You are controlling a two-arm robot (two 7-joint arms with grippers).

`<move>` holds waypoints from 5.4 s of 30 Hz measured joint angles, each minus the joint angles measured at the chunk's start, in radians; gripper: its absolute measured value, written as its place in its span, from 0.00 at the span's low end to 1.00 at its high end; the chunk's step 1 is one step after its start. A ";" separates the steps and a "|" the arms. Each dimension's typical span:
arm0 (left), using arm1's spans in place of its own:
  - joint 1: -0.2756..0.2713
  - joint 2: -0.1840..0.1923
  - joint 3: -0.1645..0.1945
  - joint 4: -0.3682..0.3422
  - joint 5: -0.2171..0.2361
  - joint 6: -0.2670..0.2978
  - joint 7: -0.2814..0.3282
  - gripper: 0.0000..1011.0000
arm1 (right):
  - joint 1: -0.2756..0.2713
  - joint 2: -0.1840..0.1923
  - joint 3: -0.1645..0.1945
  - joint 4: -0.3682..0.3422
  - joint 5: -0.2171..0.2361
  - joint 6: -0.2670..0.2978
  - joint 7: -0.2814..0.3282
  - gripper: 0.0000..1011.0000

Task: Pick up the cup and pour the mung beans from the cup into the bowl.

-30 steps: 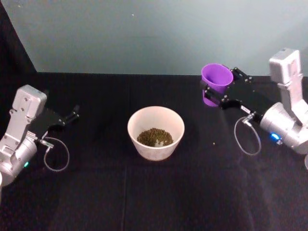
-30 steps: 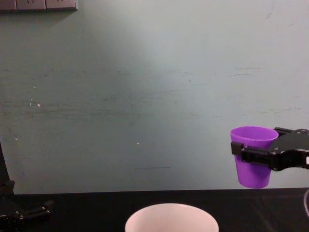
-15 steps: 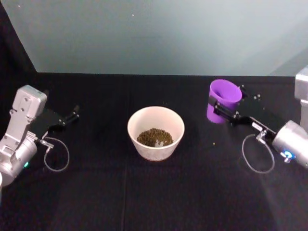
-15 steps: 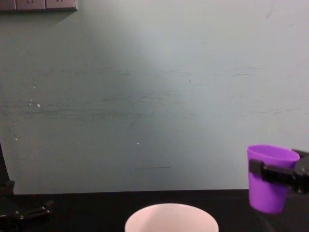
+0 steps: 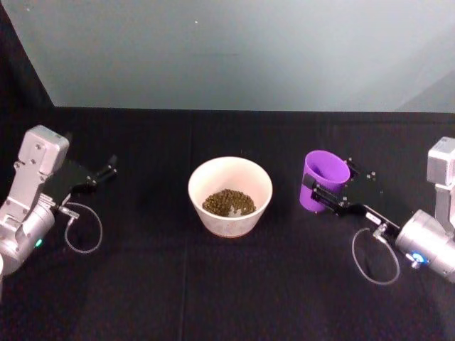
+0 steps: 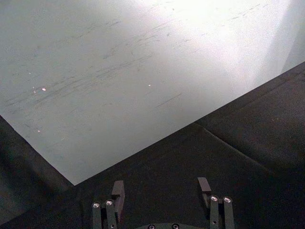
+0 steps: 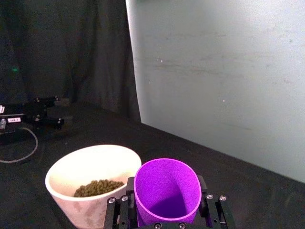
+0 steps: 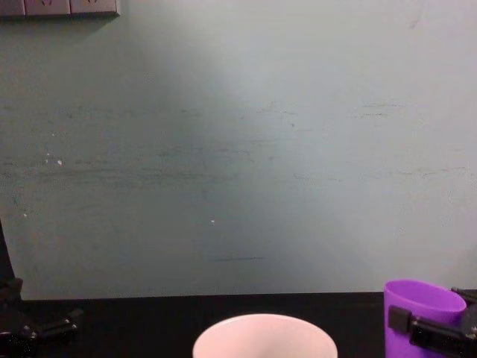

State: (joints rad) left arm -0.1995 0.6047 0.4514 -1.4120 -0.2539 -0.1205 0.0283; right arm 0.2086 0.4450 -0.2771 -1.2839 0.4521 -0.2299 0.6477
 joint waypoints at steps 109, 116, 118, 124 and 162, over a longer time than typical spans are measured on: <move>0.000 0.000 0.000 0.000 0.000 0.000 0.000 0.99 | -0.185 0.012 0.150 -0.343 -0.033 0.132 -0.345 0.99; 0.000 0.000 0.000 0.000 0.000 0.000 0.000 0.99 | -0.234 -0.078 0.206 -0.373 -0.106 0.092 -0.516 0.99; 0.000 0.000 0.000 0.000 0.000 0.000 0.000 0.99 | -0.241 -0.105 0.218 -0.369 -0.137 0.071 -0.563 0.99; 0.000 0.000 0.000 0.000 0.000 0.000 0.000 0.99 | -0.244 -0.149 0.229 -0.333 -0.207 0.020 -0.628 0.99; 0.000 0.000 0.000 0.000 0.000 0.000 0.000 0.99 | -0.234 -0.160 0.227 -0.301 -0.231 0.002 -0.615 0.99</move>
State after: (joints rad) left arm -0.1995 0.6047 0.4514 -1.4120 -0.2539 -0.1206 0.0283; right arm -0.0249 0.2850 -0.0497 -1.5853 0.2210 -0.2278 0.0327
